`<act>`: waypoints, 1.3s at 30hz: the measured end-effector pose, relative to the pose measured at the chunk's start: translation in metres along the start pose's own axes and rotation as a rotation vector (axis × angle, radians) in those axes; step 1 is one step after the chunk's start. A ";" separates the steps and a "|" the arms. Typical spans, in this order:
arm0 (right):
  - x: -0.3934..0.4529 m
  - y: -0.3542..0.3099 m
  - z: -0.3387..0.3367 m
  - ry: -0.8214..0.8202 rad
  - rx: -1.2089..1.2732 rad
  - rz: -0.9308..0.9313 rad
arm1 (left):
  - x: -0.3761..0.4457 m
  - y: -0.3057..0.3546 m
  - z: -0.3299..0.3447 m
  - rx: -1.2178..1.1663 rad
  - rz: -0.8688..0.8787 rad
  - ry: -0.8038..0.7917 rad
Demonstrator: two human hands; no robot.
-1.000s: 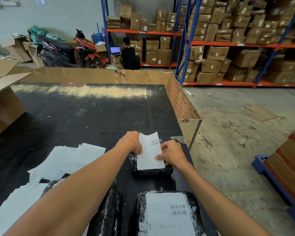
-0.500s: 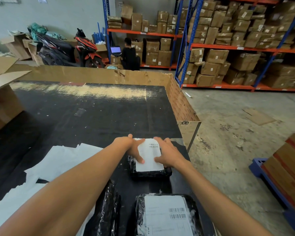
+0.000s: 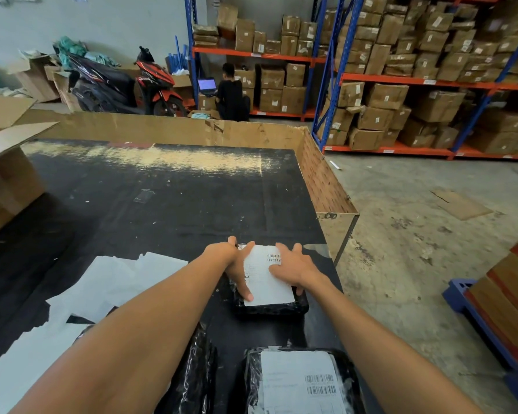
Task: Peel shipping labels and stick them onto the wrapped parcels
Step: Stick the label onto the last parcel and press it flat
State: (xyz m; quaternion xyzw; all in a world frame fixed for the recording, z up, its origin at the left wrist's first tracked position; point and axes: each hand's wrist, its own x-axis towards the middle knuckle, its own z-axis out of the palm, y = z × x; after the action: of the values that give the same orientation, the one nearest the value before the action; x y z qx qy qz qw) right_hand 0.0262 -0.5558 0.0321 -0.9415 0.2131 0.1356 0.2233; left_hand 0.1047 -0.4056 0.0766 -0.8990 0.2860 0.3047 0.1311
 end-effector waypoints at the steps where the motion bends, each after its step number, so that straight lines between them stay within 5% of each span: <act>1: 0.001 0.001 -0.001 0.014 0.029 0.018 | 0.000 0.000 -0.001 -0.003 0.000 -0.005; 16: 0.006 0.027 0.000 -0.110 0.242 -0.069 | -0.002 0.002 0.000 -0.063 -0.010 -0.028; 26: -0.005 0.057 -0.012 -0.286 0.142 -0.259 | -0.001 0.003 0.001 -0.096 0.009 -0.032; 39: 0.004 0.058 0.015 -0.181 0.624 -0.132 | 0.030 -0.007 0.002 -0.164 -0.003 -0.064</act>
State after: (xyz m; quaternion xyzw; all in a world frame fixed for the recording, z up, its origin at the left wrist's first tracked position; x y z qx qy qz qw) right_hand 0.0005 -0.5964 -0.0032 -0.8236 0.1620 0.1319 0.5273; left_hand 0.1273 -0.4121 0.0570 -0.8969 0.2543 0.3556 0.0665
